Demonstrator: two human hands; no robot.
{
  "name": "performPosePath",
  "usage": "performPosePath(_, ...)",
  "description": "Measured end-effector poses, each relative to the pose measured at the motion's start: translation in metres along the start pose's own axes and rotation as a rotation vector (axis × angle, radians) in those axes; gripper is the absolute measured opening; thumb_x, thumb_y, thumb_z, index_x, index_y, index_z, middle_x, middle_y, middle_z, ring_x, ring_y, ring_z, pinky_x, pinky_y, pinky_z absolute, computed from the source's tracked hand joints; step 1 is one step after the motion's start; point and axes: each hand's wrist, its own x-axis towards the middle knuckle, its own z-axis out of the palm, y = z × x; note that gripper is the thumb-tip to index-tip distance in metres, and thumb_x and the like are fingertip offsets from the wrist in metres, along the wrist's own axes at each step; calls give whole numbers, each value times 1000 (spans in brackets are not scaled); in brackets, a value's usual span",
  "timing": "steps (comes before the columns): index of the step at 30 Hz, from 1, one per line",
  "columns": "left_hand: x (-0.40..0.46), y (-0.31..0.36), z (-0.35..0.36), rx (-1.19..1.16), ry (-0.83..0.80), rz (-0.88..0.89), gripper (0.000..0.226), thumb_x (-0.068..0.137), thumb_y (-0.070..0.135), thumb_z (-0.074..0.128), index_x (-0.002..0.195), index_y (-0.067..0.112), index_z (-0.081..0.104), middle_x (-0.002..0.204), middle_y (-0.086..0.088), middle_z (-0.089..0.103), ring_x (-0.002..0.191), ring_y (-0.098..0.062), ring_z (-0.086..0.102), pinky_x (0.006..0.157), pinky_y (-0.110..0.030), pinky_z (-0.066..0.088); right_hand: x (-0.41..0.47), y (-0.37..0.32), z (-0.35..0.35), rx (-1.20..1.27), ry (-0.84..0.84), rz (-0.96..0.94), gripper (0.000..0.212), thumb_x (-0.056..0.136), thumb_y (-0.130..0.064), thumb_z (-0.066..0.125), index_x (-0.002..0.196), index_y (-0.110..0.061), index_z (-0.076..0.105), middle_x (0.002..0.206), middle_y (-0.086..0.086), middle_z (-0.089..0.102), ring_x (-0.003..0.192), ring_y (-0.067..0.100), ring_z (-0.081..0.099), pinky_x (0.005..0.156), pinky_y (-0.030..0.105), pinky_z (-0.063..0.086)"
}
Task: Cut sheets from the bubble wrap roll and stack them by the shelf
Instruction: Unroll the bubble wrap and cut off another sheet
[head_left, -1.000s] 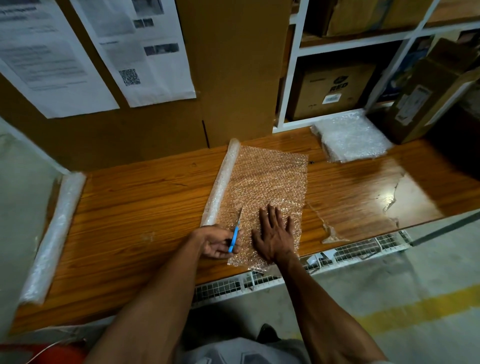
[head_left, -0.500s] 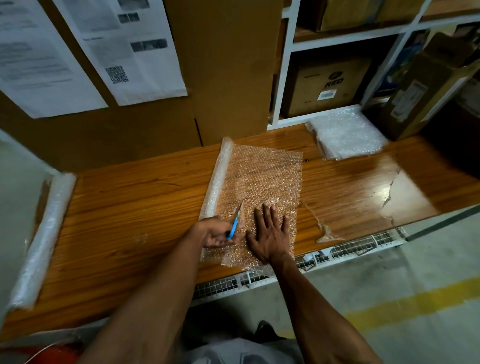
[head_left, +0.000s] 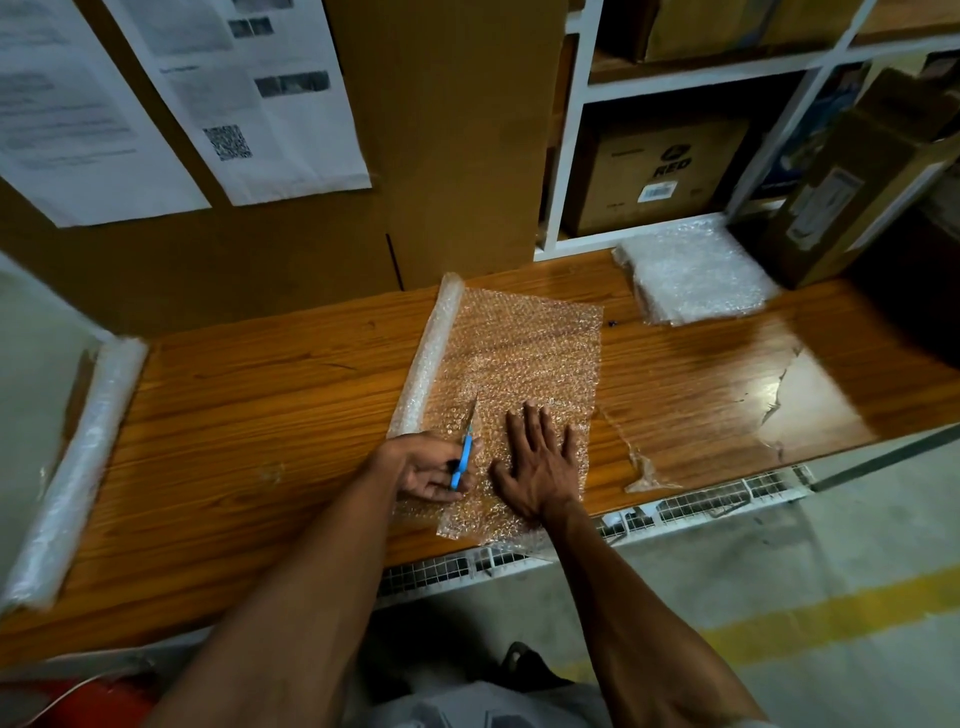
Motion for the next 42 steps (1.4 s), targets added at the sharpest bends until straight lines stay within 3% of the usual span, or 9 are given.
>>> performPosePath(5,9,9,2,11,25,-3,23,102,33,64,112,12,66,107,-7,73,95,-17,71,80,-37,63,0,2,0,-10,4,-8,86,97,-75,5,166,-27,-12,173,9,-19,159,30,-20,125,63,-10)
performPosePath(8,11,14,3,27,48,11,30,98,36,69,110,9,67,100,-7,75,88,-16,73,73,-33,63,-1,2,0,-19,1,-11,87,97,-76,5,166,-26,-12,172,10,-20,159,31,-21,125,63,-11)
performPosePath(13,23,12,7,-13,112,50,20,99,26,69,90,8,67,79,-8,71,62,-9,67,46,-15,48,-3,2,-3,-9,-2,-4,85,97,-74,4,165,-27,-16,172,9,-20,159,31,-21,125,63,-10)
performPosePath(20,16,14,9,10,103,33,22,96,35,72,97,13,71,84,-5,77,73,-10,67,58,-20,47,-3,3,-6,1,-1,-11,86,96,-75,4,165,-27,-15,172,9,-23,158,31,-21,125,63,-9)
performPosePath(23,14,20,9,57,95,22,36,92,49,72,100,13,70,93,-5,77,82,-12,70,60,-23,40,-3,3,-6,3,-7,-15,86,96,-75,5,166,-27,-12,171,10,-23,158,31,-21,125,63,-9)
performPosePath(30,11,32,14,121,90,14,42,99,51,59,110,11,66,85,-2,74,61,-3,66,54,-21,35,0,7,-3,21,-31,-29,87,96,-76,6,166,-27,-13,171,10,-25,158,32,-23,125,63,-10)
performPosePath(34,17,38,13,104,87,30,37,99,46,63,106,9,67,87,-6,74,70,-9,66,57,-22,42,0,9,-3,26,-31,-27,88,95,-76,6,166,-27,-12,171,10,-24,158,31,-23,125,63,-9)
performPosePath(42,33,38,4,-34,74,155,14,101,17,64,93,6,67,76,-10,65,49,-8,63,39,-13,42,-1,5,-5,56,-12,-2,82,98,-73,7,167,-30,-8,173,7,-19,159,29,-19,125,62,-11)
